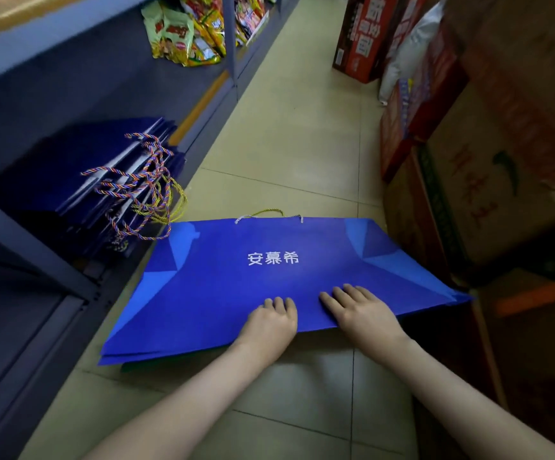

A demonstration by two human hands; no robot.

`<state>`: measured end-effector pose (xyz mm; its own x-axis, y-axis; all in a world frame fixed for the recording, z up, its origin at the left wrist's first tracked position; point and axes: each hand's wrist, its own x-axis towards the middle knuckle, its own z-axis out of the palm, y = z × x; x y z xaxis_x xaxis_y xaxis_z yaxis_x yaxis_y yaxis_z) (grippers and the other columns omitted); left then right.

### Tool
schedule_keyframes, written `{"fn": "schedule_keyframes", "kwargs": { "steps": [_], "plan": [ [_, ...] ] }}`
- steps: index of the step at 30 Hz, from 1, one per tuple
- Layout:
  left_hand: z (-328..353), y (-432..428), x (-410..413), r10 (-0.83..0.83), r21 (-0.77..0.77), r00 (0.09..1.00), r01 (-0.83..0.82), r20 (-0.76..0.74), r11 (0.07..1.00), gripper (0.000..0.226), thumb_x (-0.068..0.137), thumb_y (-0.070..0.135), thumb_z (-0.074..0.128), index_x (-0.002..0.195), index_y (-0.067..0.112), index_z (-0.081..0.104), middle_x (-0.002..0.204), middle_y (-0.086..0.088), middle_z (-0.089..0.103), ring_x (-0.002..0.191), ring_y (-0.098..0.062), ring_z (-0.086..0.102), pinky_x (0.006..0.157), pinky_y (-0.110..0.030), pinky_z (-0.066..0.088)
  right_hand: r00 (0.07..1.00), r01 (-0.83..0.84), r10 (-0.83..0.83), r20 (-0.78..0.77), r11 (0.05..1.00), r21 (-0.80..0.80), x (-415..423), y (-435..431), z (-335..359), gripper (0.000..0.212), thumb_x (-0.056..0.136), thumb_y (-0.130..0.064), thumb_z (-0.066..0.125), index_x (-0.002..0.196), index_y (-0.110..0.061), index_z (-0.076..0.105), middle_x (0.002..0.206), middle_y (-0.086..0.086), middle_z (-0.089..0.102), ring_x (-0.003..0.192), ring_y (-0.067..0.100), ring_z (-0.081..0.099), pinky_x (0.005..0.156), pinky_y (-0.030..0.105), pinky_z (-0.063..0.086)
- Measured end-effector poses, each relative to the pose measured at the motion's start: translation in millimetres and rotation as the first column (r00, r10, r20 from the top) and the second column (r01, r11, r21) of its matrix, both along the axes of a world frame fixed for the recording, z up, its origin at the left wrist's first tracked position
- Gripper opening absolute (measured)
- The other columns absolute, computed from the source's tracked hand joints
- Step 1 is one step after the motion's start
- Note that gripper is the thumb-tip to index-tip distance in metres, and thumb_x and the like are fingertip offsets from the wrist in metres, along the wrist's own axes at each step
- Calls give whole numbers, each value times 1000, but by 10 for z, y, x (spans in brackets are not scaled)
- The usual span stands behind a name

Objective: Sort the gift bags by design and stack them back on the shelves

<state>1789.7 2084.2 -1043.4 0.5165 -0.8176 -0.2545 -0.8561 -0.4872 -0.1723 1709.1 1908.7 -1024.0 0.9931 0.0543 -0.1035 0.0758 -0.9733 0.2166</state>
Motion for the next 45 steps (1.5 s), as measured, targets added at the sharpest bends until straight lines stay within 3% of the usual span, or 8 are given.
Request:
{"fn": "schedule_keyframes", "kwargs": {
  "steps": [3,7,14,19,22,27,34,45],
  "plan": [
    [-319,84,-122,38,81,999,-36,-28,996,49,75,-2,30,101,-5,71,90,-26,69,75,-34,69,49,-30,55,998,-42,43,-50,999,26,-86,0,-292,75,37,-15,93,109,-8,72,96,16,71,86,34,70,73,39,58],
    [-600,258,-142,11,134,977,18,-213,991,56,99,4,25,147,-8,-2,151,-35,7,140,-47,14,113,-47,21,990,-75,81,-119,996,51,-184,65,-667,82,46,-13,85,124,-7,61,105,16,69,94,36,67,80,41,56],
    [-826,464,-75,-7,176,980,42,-199,983,73,101,28,31,145,11,-24,156,-19,-17,144,-40,-9,113,-57,-1,983,-58,59,-174,998,9,-149,16,-1059,50,84,-7,33,133,-5,39,117,20,64,107,41,62,90,48,52],
    [-1052,294,-95,124,68,970,-112,-211,991,81,83,19,57,148,-1,15,148,-33,22,133,-52,29,104,-61,29,994,-95,95,-60,995,-5,-151,-71,-1299,45,97,-1,17,136,-4,39,122,21,62,112,43,58,94,52,49],
    [-1227,251,-102,124,-6,970,-128,-210,992,50,87,10,32,135,0,33,131,-26,54,116,-45,55,91,-53,48,992,-111,111,61,994,-5,-169,-87,-1341,47,99,0,11,137,-4,38,124,21,61,113,42,58,95,52,48],
    [-1368,189,-81,194,-13,965,-199,-175,980,51,96,1,0,130,-2,38,124,-26,59,107,-44,60,84,-50,52,991,-85,82,104,996,24,-79,-125,-1355,49,88,-11,33,137,-11,38,125,16,62,115,36,59,96,47,48],
    [-1135,153,-8,129,-21,967,-137,-219,990,53,80,4,27,116,-1,66,115,-27,64,98,-45,64,75,-49,55,999,34,-33,-39,999,11,-48,-76,-1232,56,85,-5,29,140,-11,36,128,20,59,115,42,57,90,57,49],
    [-844,948,34,-182,208,970,214,-160,954,56,86,3,20,139,-12,30,137,-33,44,120,-48,49,90,-47,49,886,45,3,-464,995,93,-403,824,-953,53,80,-16,33,121,-6,65,112,33,62,90,51,64,65,54,53]
  ]
}}
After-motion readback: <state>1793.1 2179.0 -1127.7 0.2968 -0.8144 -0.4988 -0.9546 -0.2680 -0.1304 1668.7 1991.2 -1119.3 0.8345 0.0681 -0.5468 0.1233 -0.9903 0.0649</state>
